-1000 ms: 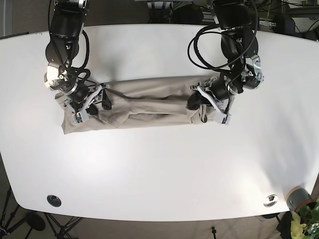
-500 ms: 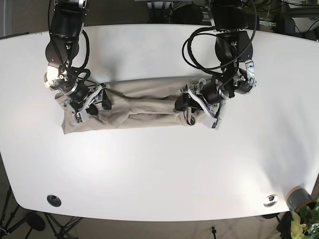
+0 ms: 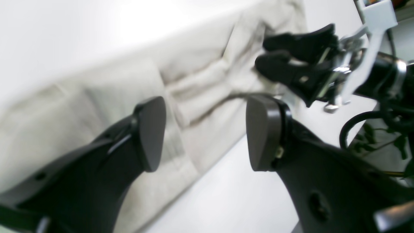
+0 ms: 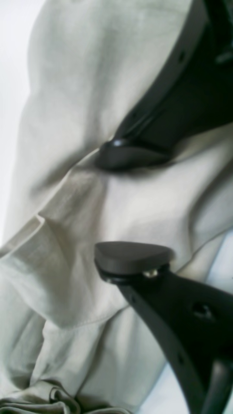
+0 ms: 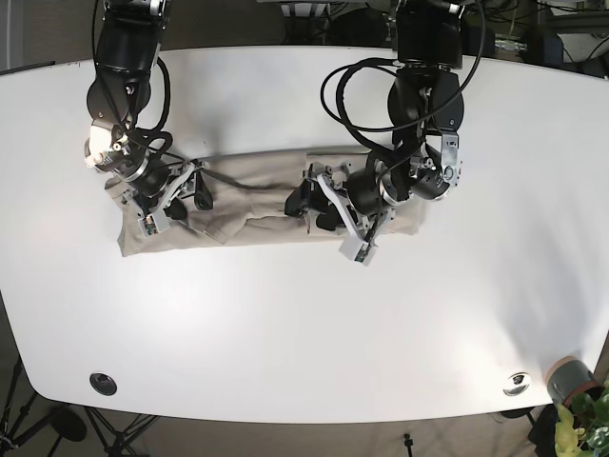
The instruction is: Fold the T-shirt properly
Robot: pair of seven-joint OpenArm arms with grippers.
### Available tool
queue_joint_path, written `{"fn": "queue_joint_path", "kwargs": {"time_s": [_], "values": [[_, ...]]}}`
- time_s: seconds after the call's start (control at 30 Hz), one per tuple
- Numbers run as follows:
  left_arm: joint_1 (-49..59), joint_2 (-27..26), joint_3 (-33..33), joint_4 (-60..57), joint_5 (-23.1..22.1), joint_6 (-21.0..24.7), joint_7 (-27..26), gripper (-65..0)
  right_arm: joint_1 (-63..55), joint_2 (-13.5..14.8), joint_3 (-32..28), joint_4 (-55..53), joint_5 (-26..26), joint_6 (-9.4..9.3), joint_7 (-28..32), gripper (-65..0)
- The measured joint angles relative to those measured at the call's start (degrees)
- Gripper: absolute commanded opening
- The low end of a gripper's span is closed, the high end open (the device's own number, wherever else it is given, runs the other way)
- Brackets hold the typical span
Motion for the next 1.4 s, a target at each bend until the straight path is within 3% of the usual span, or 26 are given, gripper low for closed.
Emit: {"fn": "queue_joint_path", "kwargs": {"time_s": [0.13, 0.3, 0.47, 0.6, 0.73, 0.87, 1.1, 1.4], "values": [[-0.28, -0.35, -0.96, 3.98, 0.00, -0.20, -0.39, -28.2, -0.15, -0.07, 0.04, 1.20, -0.44, 0.02, -0.74, -30.8], [-0.13, -3.45, -3.54, 5.68, 5.51, -0.20, -0.33, -28.5, -0.13, -0.09, 0.11, 3.80, -0.94, -0.02, -4.90, -30.8], [1.46, -6.80, -8.46, 5.68, 5.33, -0.48, -0.59, -28.5, -0.33, -0.33, 1.55, 9.86, 7.89, 0.07, -10.01, -30.8], [4.59, -8.09, -13.75, 5.66, 5.77, -0.94, -5.27, -28.5, -0.04, 0.31, 1.92, 15.39, 13.64, -0.48, -15.93, -30.8], [6.82, -10.40, -15.93, 5.33, 5.62, -5.20, -6.93, -29.0, -0.13, -0.15, 1.73, 20.00, 18.56, -0.39, -19.37, -30.8], [6.43, -10.67, -17.99, 2.32, 5.79, -6.78, -8.00, -40.0, -0.09, -1.03, -1.49, 22.40, 21.68, -0.42, -21.46, -30.8], [6.56, -11.58, -17.33, -3.76, 6.16, -12.33, -10.47, -54.6, 1.42, -4.20, -11.13, 25.55, 21.59, -0.57, -21.73, -30.8], [4.83, -11.54, -15.50, -8.52, 6.32, -13.14, -11.72, -55.7, 3.17, -7.91, -20.81, 25.16, 15.96, -0.24, -22.43, -30.8]]}}
